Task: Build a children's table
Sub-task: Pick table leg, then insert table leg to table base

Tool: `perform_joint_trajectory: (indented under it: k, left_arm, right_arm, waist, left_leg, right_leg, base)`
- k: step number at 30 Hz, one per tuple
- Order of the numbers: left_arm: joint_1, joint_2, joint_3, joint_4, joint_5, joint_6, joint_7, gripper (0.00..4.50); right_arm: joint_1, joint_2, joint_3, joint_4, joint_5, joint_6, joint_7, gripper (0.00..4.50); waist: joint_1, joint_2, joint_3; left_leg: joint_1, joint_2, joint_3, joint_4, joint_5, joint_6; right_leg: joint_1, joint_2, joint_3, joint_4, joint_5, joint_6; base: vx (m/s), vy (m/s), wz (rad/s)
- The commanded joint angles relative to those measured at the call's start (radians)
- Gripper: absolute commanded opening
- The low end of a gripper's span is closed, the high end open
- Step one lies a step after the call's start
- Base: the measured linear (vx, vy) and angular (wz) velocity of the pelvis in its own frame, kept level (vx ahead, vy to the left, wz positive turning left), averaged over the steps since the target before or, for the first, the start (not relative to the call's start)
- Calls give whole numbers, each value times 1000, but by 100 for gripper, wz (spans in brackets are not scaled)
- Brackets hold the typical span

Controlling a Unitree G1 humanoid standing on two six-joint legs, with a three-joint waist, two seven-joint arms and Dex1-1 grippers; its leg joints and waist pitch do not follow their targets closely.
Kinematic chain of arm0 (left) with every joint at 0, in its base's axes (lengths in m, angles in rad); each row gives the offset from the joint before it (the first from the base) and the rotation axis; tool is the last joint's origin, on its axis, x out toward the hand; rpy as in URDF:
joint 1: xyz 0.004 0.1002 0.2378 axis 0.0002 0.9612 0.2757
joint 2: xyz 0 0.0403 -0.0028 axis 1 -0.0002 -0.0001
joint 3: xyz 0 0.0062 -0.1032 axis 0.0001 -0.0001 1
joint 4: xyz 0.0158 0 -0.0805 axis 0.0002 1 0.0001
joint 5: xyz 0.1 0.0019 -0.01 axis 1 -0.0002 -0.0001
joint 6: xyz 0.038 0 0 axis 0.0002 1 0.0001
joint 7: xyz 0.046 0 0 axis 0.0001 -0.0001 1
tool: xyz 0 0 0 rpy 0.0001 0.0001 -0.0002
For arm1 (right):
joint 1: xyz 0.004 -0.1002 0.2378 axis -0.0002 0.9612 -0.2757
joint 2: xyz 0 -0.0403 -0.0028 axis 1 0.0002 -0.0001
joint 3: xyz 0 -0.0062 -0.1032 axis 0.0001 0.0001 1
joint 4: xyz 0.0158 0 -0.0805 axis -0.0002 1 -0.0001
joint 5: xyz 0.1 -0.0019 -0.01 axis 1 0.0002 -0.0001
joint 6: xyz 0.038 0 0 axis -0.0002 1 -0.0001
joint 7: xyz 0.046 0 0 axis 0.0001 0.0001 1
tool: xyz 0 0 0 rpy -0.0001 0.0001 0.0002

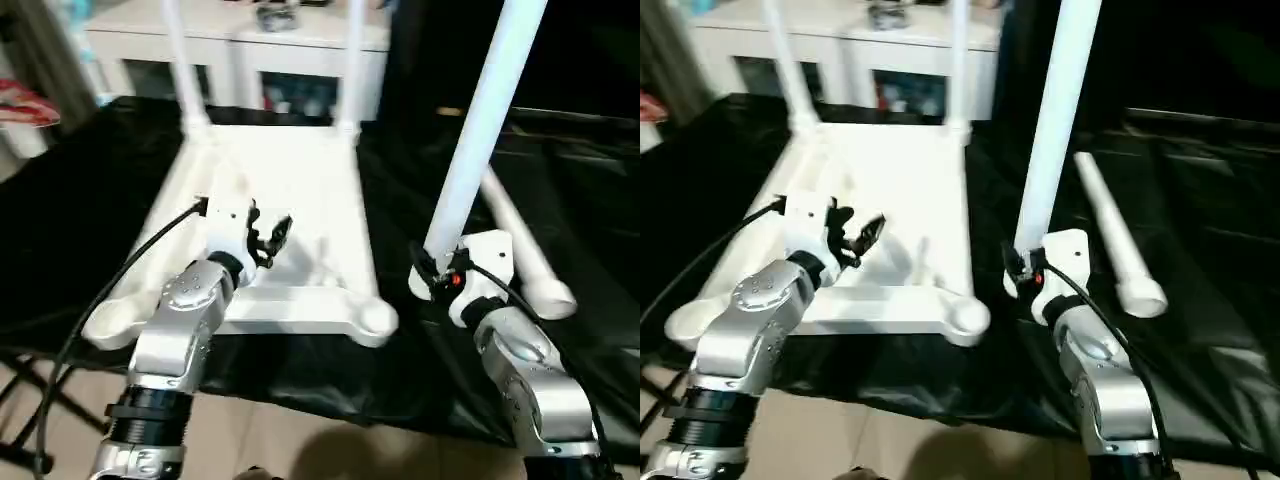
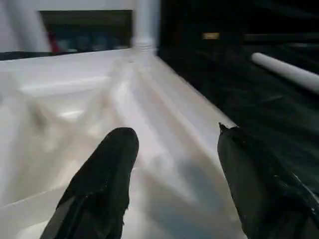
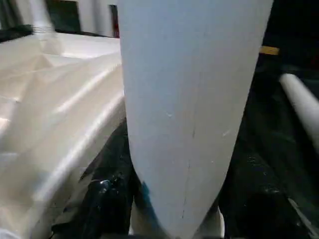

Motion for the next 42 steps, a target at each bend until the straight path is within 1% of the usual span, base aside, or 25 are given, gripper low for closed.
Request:
perform_joint_trajectory:
  k: [1, 2, 4, 5, 6, 7, 8, 9, 12, 14, 16, 19, 21, 23, 24, 25, 26, 27, 29, 30, 33, 37, 38, 41, 42]
  left_arm:
    - [-17, 4, -10, 5, -4, 1, -12, 300]
    - [-18, 4, -12, 5, -4, 0, -14, 300]
    - [-20, 10, -22, 8, -6, -2, -37, 300]
    - [-23, 37, -49, 5, -45, -12, -151, 300]
    - [-23, 37, -49, 5, -45, -12, -151, 300]
    - [-22, 51, -58, 1, -66, -17, -204, 334]
    - [-22, 68, -69, -3, -78, -13, -249, 334]
    - [-16, 128, -105, -14, -107, -6, -392, 334]
    - [-7, 200, -148, -21, -122, 2, -538, 351]
    - [3, 295, -200, -29, -142, 21, -705, 367]
    - [1, 323, -214, -25, -144, 17, -756, 321]
    - [-16, 358, -235, 11, -130, -8, -827, 330]
    - [-23, 367, -241, 28, -124, -18, -848, 286]
    - [-88, 395, -281, 162, -45, -139, -907, 284]
    - [-95, 397, -285, 176, -37, -151, -912, 290]
    - [-115, 405, -297, 212, -25, -183, -934, 277]
    - [-133, 410, -306, 244, -15, -206, -948, 251]
    - [-149, 413, -315, 273, -6, -222, -961, 232]
    - [-165, 416, -328, 307, 7, -242, -979, 234]
    - [-177, 421, -345, 335, 24, -257, -1005, 246]
    - [-190, 418, -357, 374, 32, -277, -1038, 184]
    - [-200, 405, -363, 418, 35, -305, -1064, 202]
    - [-201, 402, -365, 428, 36, -309, -1070, 142]
    - [-206, 395, -366, 457, 49, -330, -1067, 164]
    - [-209, 392, -366, 473, 57, -343, -1065, 138]
  right_arm:
    - [-15, -5, -18, 10, 4, -3, 2, 188]
    - [-16, -6, -19, 11, 4, -3, 2, 188]
    - [-21, -11, -26, 15, 10, -4, 9, 188]
    - [-30, -25, -50, 12, 48, -2, 43, 188]
    - [-30, -25, -50, 12, 48, -2, 43, 188]
    - [-31, -32, -59, 8, 64, -5, 59, 188]
    - [-33, -38, -65, 5, 77, -1, 72, 188]
    - [-33, -59, -78, -2, 114, 11, 118, 188]
    - [-30, -83, -87, -13, 152, 29, 168, 188]
    - [-19, -113, -96, -33, 184, 44, 230, 188]
    - [-15, -126, -94, -37, 185, 45, 246, 188]
    - [-8, -146, -88, -41, 188, 44, 273, 188]
    - [-6, -152, -86, -42, 191, 44, 281, 188]
    - [14, -168, -69, -70, 218, 52, 319, 188]
    - [16, -169, -67, -73, 220, 53, 323, 188]
    - [20, -174, -64, -79, 228, 58, 335, 188]
    - [24, -177, -62, -85, 231, 62, 343, 188]
    - [26, -178, -62, -89, 233, 66, 347, 188]
    - [30, -178, -60, -97, 236, 71, 351, 188]
    - [36, -182, -56, -106, 237, 75, 354, 188]
    - [46, -190, -59, -114, 243, 78, 360, 188]
    - [47, -199, -63, -112, 246, 82, 362, 188]
    - [46, -200, -63, -110, 246, 84, 362, 188]
    - [41, -200, -60, -109, 245, 88, 363, 188]
    - [41, -201, -58, -110, 246, 89, 362, 188]
  waist:
    - [26, -24, -68]
    - [26, -24, -68]
    - [22, -13, -72]
    - [22, -12, -75]
    - [26, -10, -79]
    - [27, -8, -77]
    - [27, -6, -77]
    - [29, -5, -75]
    - [32, 0, -72]
    - [34, 2, -66]
    - [35, 3, -62]
    - [35, 9, -57]
    - [36, 8, -59]
    - [37, 16, -59]
    - [38, 14, -60]
    - [38, 15, -63]
    - [38, 20, -67]
    - [37, 18, -66]
    - [38, 19, -69]
    - [37, 25, -71]
    - [38, 23, -71]
    - [37, 22, -66]
    - [38, 22, -66]
    - [37, 20, -67]
    - [39, 18, -69]
  left_leg:
    - [-15, 55, -36, -80, -77, 25]
    - [-15, 55, -36, -80, -77, 25]
    - [-14, 63, -33, -94, -59, 36]
    - [-10, 65, -32, -92, -55, 40]
    - [-5, 66, -30, -88, -34, 58]
    - [-4, 69, -29, -87, -19, 74]
    - [-3, 71, -29, -88, -16, 80]
    - [0, 72, -28, -88, -24, 88]
    - [9, 80, -28, -92, -56, 89]
    - [14, 82, -25, -99, -105, 66]
    - [16, 84, -25, -105, -134, 42]
    - [27, 84, -25, -111, -222, -9]
    - [25, 83, -26, -112, -217, -17]
    - [27, 80, -26, -112, -218, -14]
    - [29, 79, -25, -110, -225, -12]
    - [24, 79, -28, -112, -211, -15]
    - [19, 82, -32, -111, -184, -14]
    - [20, 82, -29, -110, -180, -12]
    - [19, 80, -28, -105, -158, -4]
    - [17, 82, -28, -103, -140, 0]
    - [17, 81, -25, -101, -126, 12]
    - [21, 85, -25, -104, -174, 2]
    - [22, 86, -26, -106, -182, -2]
    - [21, 86, -25, -106, -180, -5]
    - [19, 85, -25, -103, -159, 2]
  right_leg:
    - [36, -112, 60, -109, -526, -45]
    - [36, -112, 60, -109, -526, -45]
    - [27, -77, 38, -86, -278, -99]
    - [27, -75, 36, -81, -224, -117]
    - [29, -75, 37, -70, -124, -156]
    - [28, -73, 34, -64, -52, -188]
    - [28, -71, 33, -61, -29, -202]
    - [29, -72, 31, -60, -14, -224]
    - [28, -74, 32, -60, -35, -247]
    - [27, -76, 34, -64, -96, -246]
    - [25, -76, 36, -66, -142, -238]
    - [22, -80, 39, -79, -254, -219]
    - [25, -80, 40, -78, -246, -215]
    - [21, -76, 41, -85, -240, -200]
    - [20, -75, 41, -86, -243, -192]
    - [28, -80, 41, -81, -220, -195]
    - [33, -83, 39, -73, -182, -206]
    - [31, -83, 38, -74, -172, -210]
    - [33, -83, 39, -68, -139, -227]
    - [34, -86, 39, -63, -111, -242]
    - [34, -85, 38, -65, -104, -247]
    - [30, -87, 37, -73, -187, -251]
    - [30, -87, 38, -74, -202, -247]
    - [29, -87, 38, -72, -195, -245]
    - [32, -89, 39, -71, -174, -245]
  base:
    - [-14, -112, -7]
    - [-14, -112, -7]
    - [22, -66, -6]
    - [35, -52, -3]
    - [0, 0, 0]
    - [0, 0, 0]
    - [0, 0, 0]
    - [0, 0, 0]
    - [0, 0, 0]
    - [0, 0, 0]
    - [0, 0, 0]
    - [0, 0, 0]
    - [0, 0, 0]
    - [0, 0, 0]
    - [0, 0, 0]
    - [0, 0, 0]
    - [0, 0, 0]
    - [0, 0, 0]
    - [0, 0, 0]
    - [0, 0, 0]
    - [0, 0, 0]
    - [0, 0, 0]
    - [0, 0, 0]
    - [0, 0, 0]
    - [0, 0, 0]
